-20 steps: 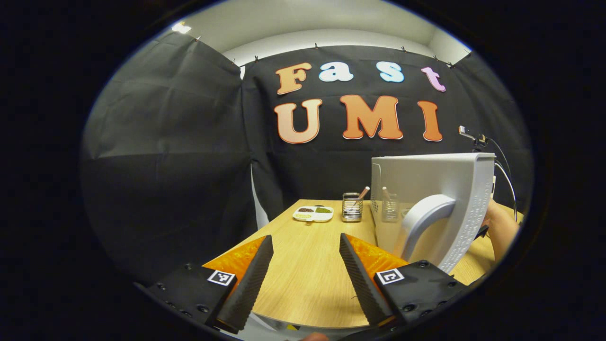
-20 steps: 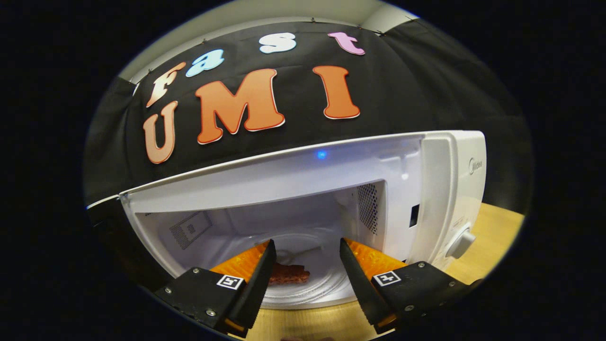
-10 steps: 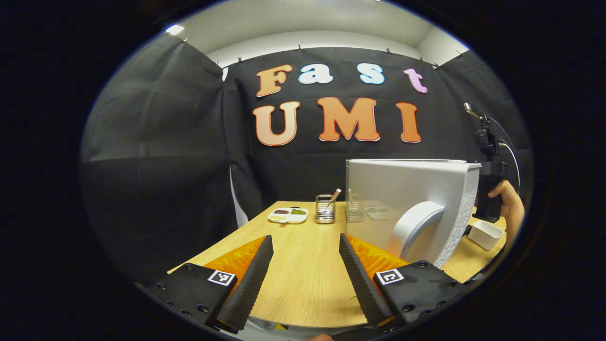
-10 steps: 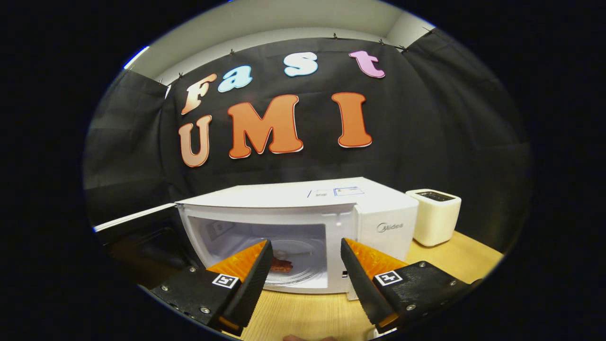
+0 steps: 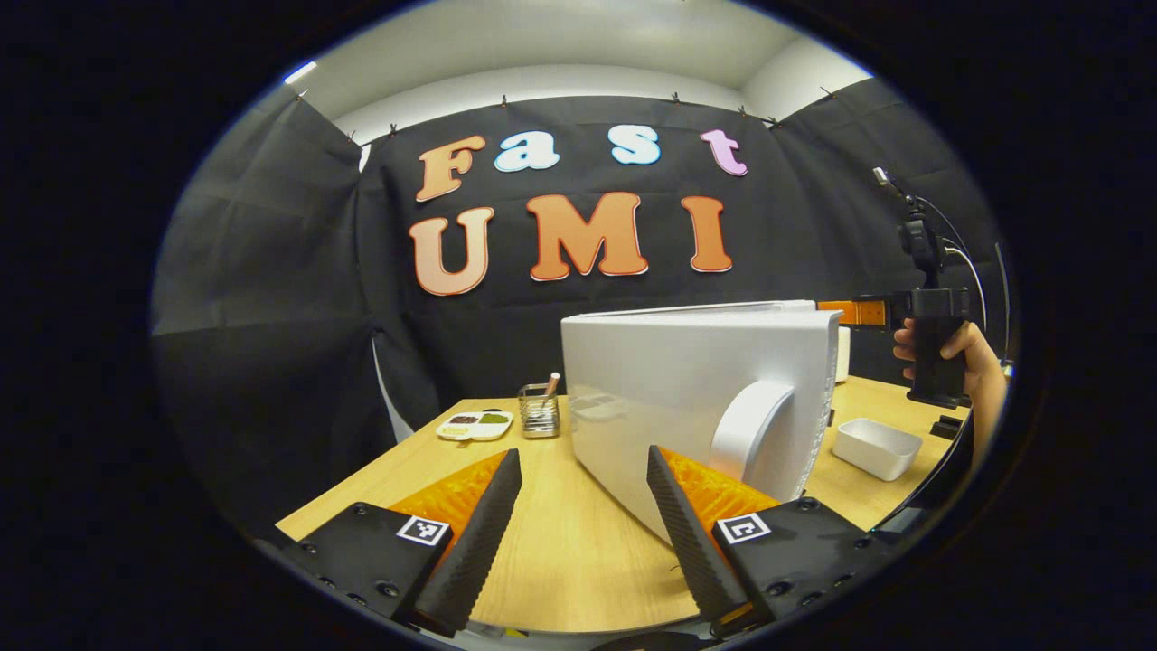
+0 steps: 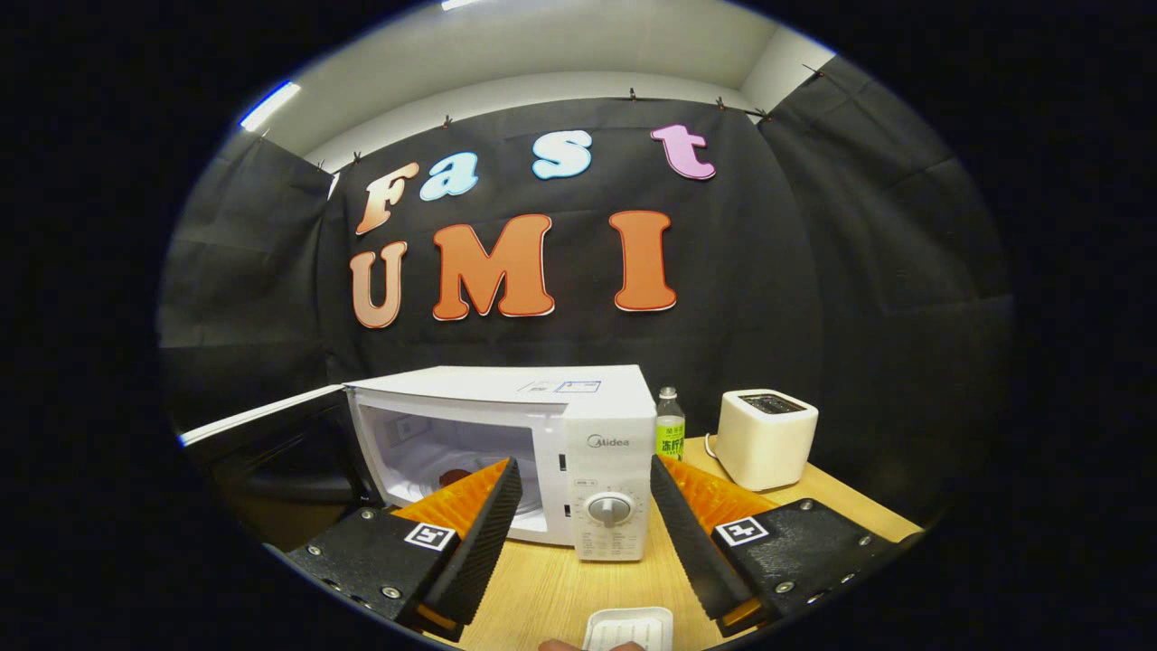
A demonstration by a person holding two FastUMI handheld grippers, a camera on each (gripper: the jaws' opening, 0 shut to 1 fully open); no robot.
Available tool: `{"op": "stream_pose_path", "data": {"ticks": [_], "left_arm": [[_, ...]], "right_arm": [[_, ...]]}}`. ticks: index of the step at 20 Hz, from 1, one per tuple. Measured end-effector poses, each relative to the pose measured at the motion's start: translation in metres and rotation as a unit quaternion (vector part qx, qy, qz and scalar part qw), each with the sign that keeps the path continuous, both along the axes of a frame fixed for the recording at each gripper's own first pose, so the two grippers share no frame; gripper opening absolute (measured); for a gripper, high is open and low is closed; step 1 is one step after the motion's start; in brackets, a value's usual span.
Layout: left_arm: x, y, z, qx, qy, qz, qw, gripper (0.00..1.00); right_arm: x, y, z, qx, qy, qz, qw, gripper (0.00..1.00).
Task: Open the microwave oven with the left hand, put the food in, and close the microwave oven.
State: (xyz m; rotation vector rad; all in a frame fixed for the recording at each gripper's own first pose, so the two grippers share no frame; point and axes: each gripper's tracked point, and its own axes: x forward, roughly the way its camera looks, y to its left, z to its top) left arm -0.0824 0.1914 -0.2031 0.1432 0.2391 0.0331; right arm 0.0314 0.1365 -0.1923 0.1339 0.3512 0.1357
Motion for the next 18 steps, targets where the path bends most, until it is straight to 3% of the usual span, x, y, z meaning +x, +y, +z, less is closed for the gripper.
{"op": "stream_pose_path", "data": {"ticks": [3, 4, 7, 10, 12, 13, 18], "left_arm": [[0.010, -0.029, -0.006, -0.012, 0.004, -0.021, 1.000, 0.92], [0.015, -0.039, -0.008, -0.015, 0.005, -0.027, 0.999, 0.81], [0.028, -0.072, -0.023, -0.028, 0.020, -0.054, 0.998, 0.63], [0.042, -0.093, -0.031, -0.034, 0.027, -0.064, 0.997, 0.22], [0.054, -0.104, -0.039, -0.055, 0.039, -0.063, 0.996, 0.17], [0.058, -0.110, -0.044, -0.070, 0.044, -0.068, 0.994, 0.07], [0.074, -0.140, -0.051, -0.099, 0.053, -0.097, 0.989, 0.06]], "right_arm": [[-0.015, -0.015, 0.015, 0.000, -0.011, 0.012, 1.000, 0.89], [-0.019, -0.020, 0.022, -0.001, -0.018, 0.015, 1.000, 0.89], [-0.030, -0.031, 0.036, -0.007, -0.035, 0.021, 0.999, 0.89], [-0.037, -0.042, 0.042, -0.020, -0.048, 0.023, 0.998, 0.89], [-0.042, -0.048, 0.045, -0.027, -0.053, 0.025, 0.998, 0.89], [-0.043, -0.051, 0.046, -0.029, -0.054, 0.024, 0.998, 0.89], [-0.044, -0.069, 0.046, -0.017, -0.054, 0.019, 0.998, 0.89]]}}
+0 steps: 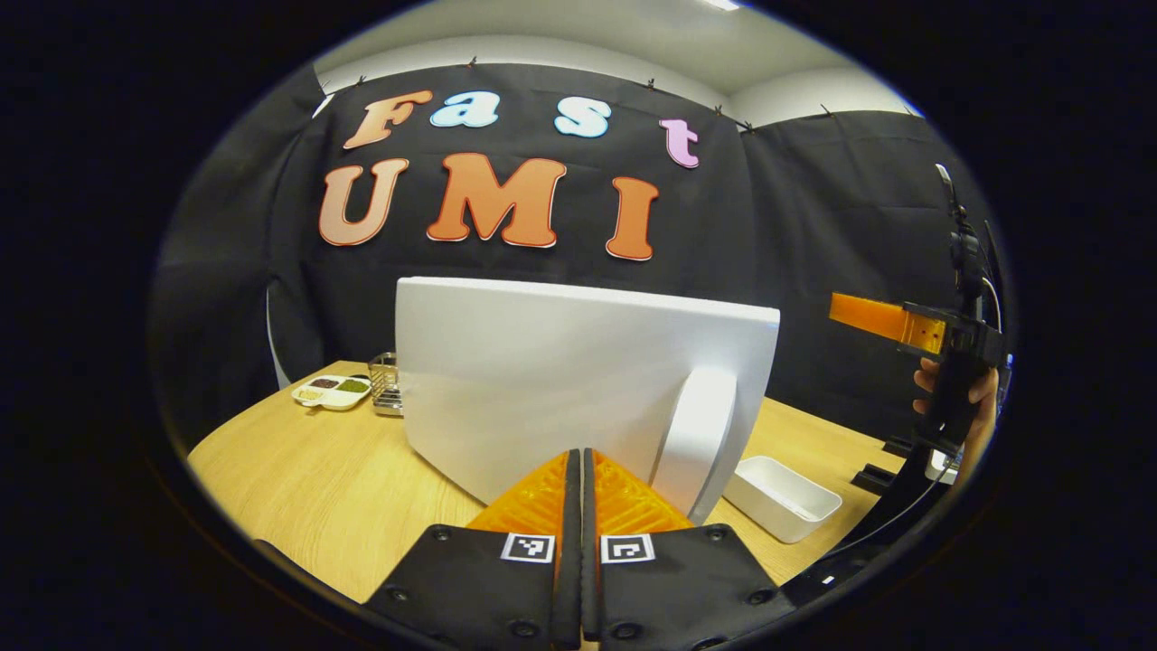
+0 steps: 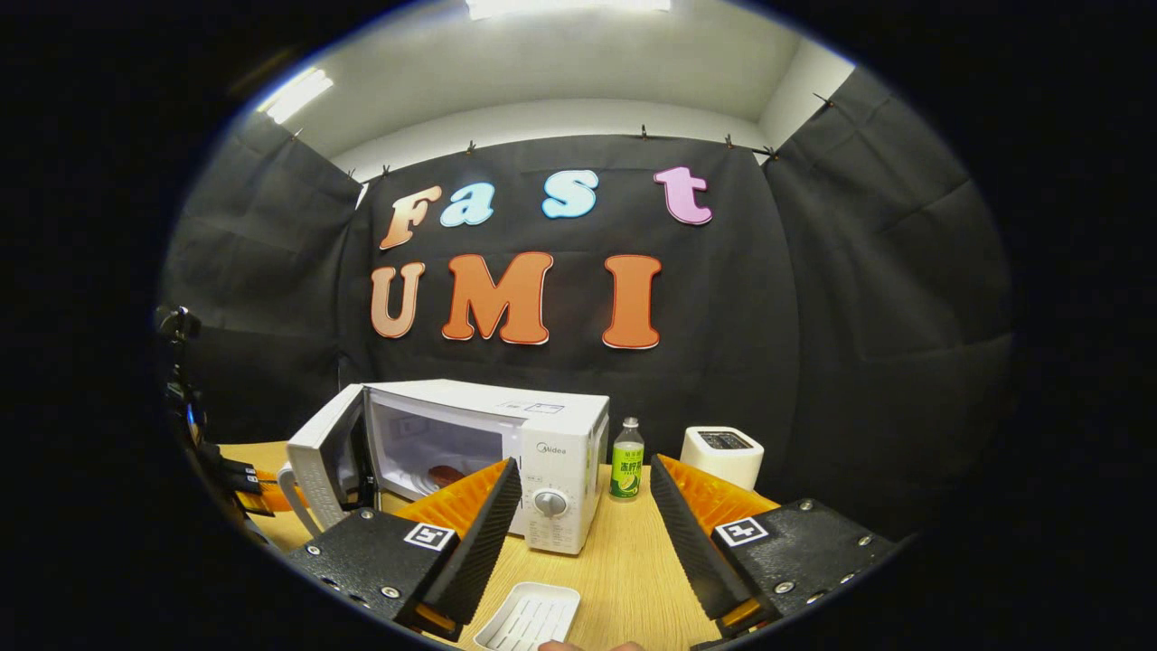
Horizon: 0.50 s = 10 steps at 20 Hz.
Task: Open the microwave oven with the left hand, put the food in, and close the microwave oven.
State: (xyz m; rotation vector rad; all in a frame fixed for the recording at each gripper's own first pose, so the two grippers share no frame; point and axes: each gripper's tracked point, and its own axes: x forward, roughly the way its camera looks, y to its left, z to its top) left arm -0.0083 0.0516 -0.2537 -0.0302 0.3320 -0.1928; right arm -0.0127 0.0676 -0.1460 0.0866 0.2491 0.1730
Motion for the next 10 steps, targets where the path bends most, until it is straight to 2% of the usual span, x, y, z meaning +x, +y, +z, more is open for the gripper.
{"op": "stream_pose_path", "data": {"ticks": [1, 10], "left_arm": [[0.004, -0.006, 0.000, 0.003, -0.002, -0.005, 1.000, 0.04], [0.068, -0.059, -0.018, 0.026, 0.002, -0.037, 0.999, 0.05]], "right_arm": [[0.000, -0.002, 0.000, 0.002, 0.001, 0.000, 1.000, 0.89], [0.003, -0.013, -0.012, 0.006, 0.015, -0.003, 1.000, 0.89]]}}
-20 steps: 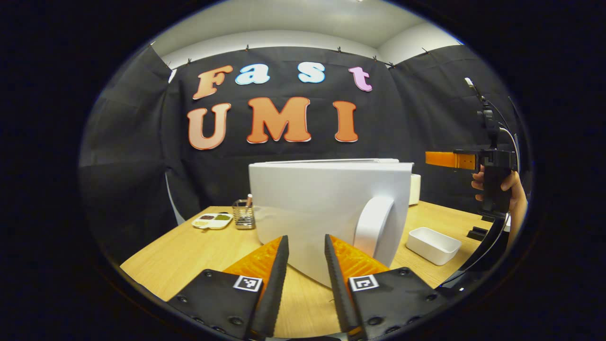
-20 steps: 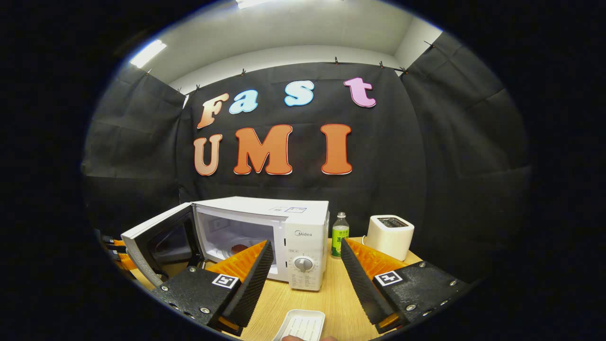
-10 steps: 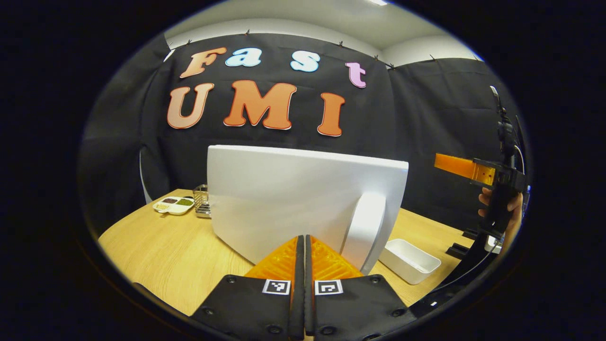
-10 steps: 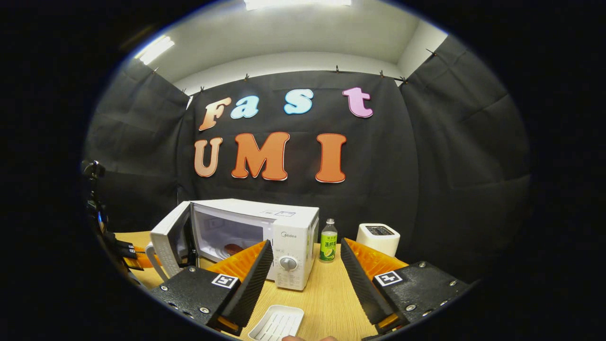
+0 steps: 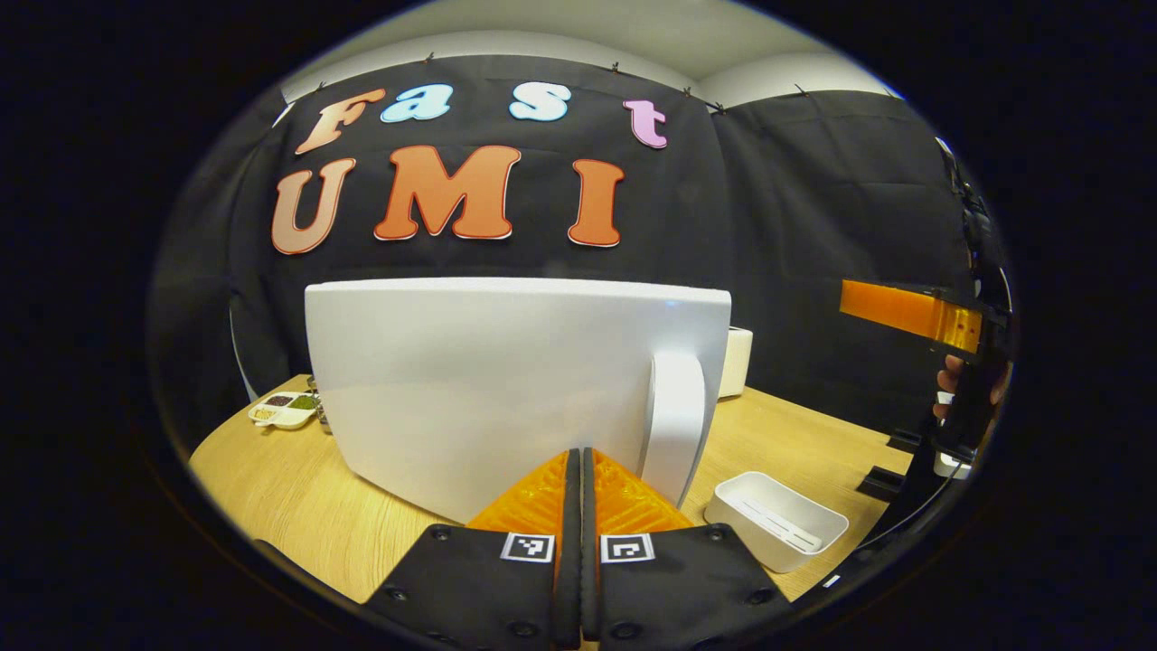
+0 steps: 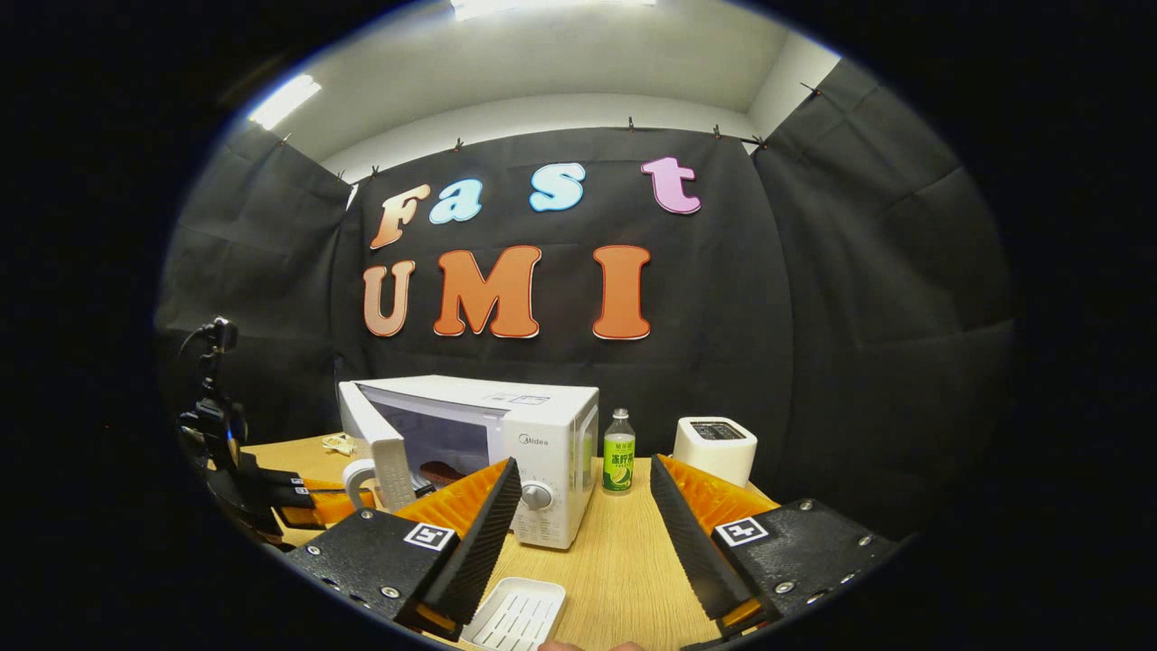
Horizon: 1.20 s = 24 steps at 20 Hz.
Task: Open the microwave oven with the left hand, put the food in, and close the microwave oven.
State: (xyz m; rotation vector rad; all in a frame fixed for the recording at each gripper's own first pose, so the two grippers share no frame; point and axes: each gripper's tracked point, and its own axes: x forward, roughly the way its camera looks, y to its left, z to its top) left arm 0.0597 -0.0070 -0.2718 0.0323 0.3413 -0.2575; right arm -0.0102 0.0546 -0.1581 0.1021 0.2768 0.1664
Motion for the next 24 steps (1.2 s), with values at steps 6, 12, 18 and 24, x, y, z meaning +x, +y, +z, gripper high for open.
{"op": "stream_pose_path", "data": {"ticks": [6, 12, 18, 24], "left_arm": [[0.040, -0.023, -0.021, 0.013, 0.011, -0.004, 1.000, 0.05], [0.078, -0.024, -0.047, 0.039, 0.024, 0.020, 0.999, 0.05], [0.097, -0.039, -0.054, 0.025, 0.022, 0.022, 0.999, 0.05], [0.108, -0.042, -0.055, 0.032, 0.015, 0.031, 0.999, 0.05]], "right_arm": [[0.002, -0.010, 0.000, 0.005, 0.000, -0.006, 1.000, 0.89], [0.007, -0.019, -0.008, 0.032, 0.006, -0.002, 0.999, 0.89], [0.016, -0.031, -0.017, 0.027, 0.006, -0.017, 0.999, 0.89], [0.018, -0.022, -0.024, 0.051, 0.020, -0.009, 0.998, 0.89]]}}
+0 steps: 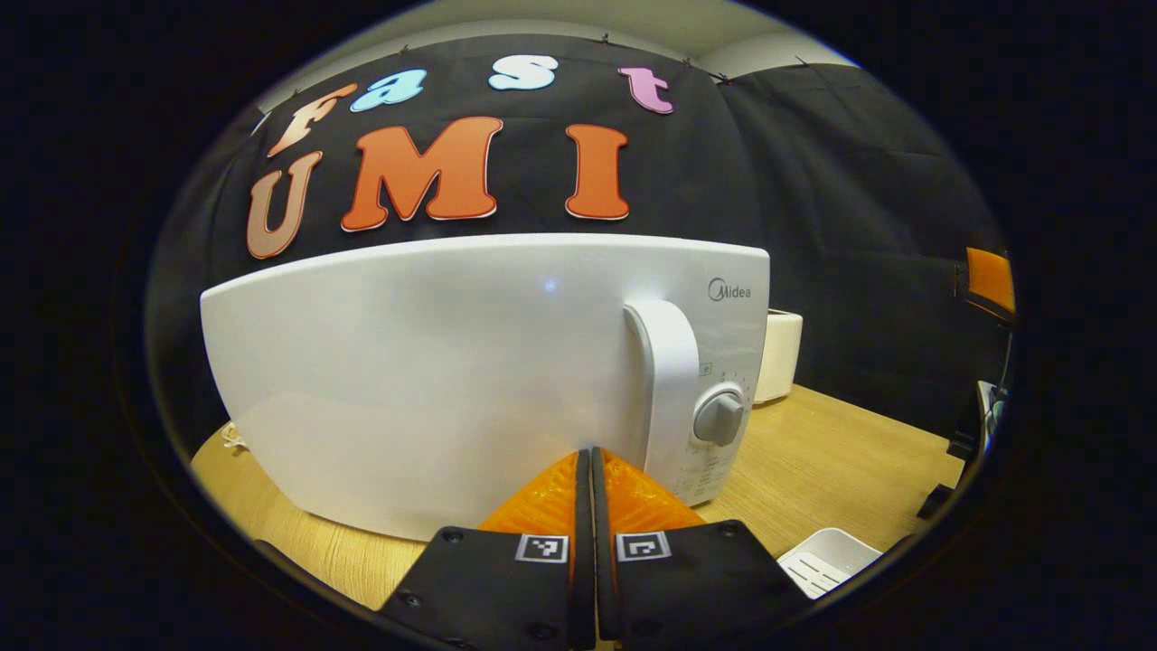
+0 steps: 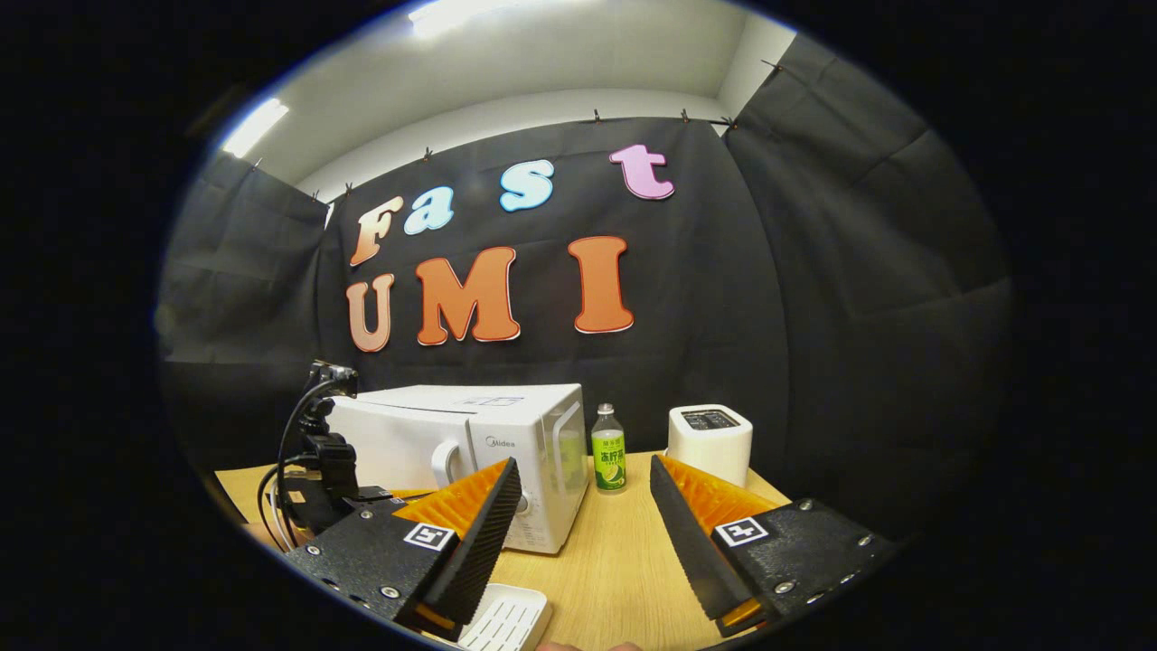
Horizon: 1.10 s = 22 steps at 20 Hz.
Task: Open the microwave oven with the left hand, put the food in, and close the microwave oven.
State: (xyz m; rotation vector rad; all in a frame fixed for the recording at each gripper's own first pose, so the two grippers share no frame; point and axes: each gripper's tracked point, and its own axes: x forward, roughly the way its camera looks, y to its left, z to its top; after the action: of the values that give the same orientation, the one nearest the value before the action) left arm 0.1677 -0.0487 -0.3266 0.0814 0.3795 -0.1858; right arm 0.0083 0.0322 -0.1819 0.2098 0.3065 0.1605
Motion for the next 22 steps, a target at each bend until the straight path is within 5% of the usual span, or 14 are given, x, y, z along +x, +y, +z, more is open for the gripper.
{"op": "stream_pose_path", "data": {"ticks": [5, 10, 11, 13, 20, 22], "left_arm": [[-0.005, 0.006, -0.002, -0.001, 0.013, 0.010, 1.000, 0.05], [-0.021, 0.026, 0.060, 0.016, -0.035, 0.019, 0.999, 0.05], [-0.027, 0.033, 0.081, 0.021, -0.047, 0.021, 0.998, 0.15], [-0.036, 0.047, 0.122, 0.029, -0.070, 0.031, 0.997, 0.00], [-0.080, 0.120, 0.248, 0.035, -0.116, 0.105, 0.987, 0.15], [-0.092, 0.144, 0.275, 0.042, -0.134, 0.129, 0.982, 0.34]], "right_arm": [[-0.001, 0.000, 0.006, -0.008, -0.003, -0.002, 1.000, 0.89], [0.002, 0.002, 0.030, -0.017, -0.019, -0.007, 1.000, 0.89], [0.005, 0.004, 0.036, -0.020, -0.023, -0.008, 0.999, 0.89], [0.007, 0.005, 0.049, -0.023, -0.031, -0.011, 0.999, 0.89], [0.015, 0.008, 0.101, -0.034, -0.058, -0.012, 0.998, 0.89], [0.018, 0.007, 0.116, -0.028, -0.064, -0.018, 0.997, 0.89]]}}
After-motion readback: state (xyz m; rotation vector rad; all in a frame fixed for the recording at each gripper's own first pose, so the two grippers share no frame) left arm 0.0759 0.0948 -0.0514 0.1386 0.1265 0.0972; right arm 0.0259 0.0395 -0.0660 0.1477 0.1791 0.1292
